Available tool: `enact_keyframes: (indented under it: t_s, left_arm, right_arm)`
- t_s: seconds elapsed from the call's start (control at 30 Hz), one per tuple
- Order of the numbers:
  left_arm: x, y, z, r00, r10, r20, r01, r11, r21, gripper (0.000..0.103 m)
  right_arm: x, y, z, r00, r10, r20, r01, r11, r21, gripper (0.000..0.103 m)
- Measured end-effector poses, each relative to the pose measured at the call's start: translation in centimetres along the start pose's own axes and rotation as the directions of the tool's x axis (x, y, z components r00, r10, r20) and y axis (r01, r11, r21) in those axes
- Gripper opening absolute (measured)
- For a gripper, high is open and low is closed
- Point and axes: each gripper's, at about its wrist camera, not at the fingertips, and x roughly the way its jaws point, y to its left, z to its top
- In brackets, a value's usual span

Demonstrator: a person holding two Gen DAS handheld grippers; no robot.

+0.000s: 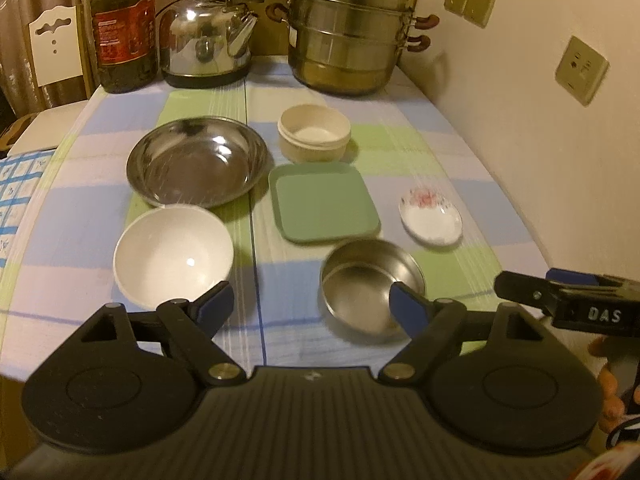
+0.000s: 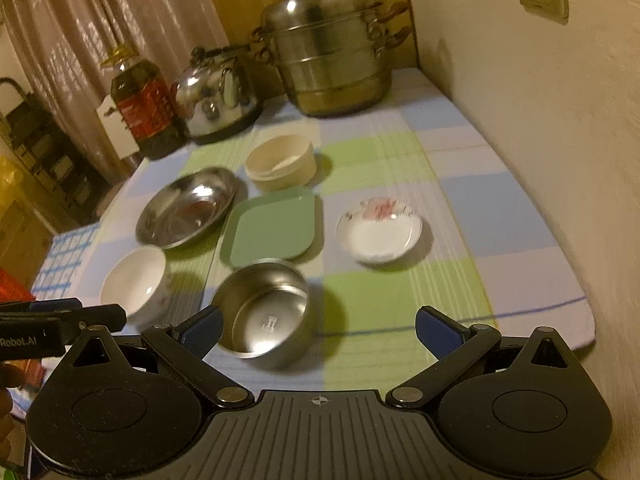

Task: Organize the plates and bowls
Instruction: 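Move the left gripper forward to the square green plate's rim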

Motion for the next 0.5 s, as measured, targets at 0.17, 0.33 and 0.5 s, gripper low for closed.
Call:
enact_keyframes:
  t_s: [0.17,0.33,0.5]
  left_arm:
    - [2.8,0.6,2.2,1.0,-0.007,0.005,0.007,1.0,-0.005,0.074]
    - [6.2,1.1,4.2,1.0,-0.013,-0.014,0.013,1.0,0.003,0.067]
    - [9.4,1.6,5.7,0.999,-0.024,-0.029,0.025,0.999,0.024,0.057]
  right_arm:
    - [1.3,-1.3,1.4,0.999,0.025,0.041,-0.026,0.999,0.02,0.1]
    - [3.4,-1.8,2.8,0.999,0.026,0.043,-0.027,0.999,0.017,0.091]
    - [5.6,-2.2,4.2,0.999,0.028,0.043,-0.029,0.999,0.025,0.088]
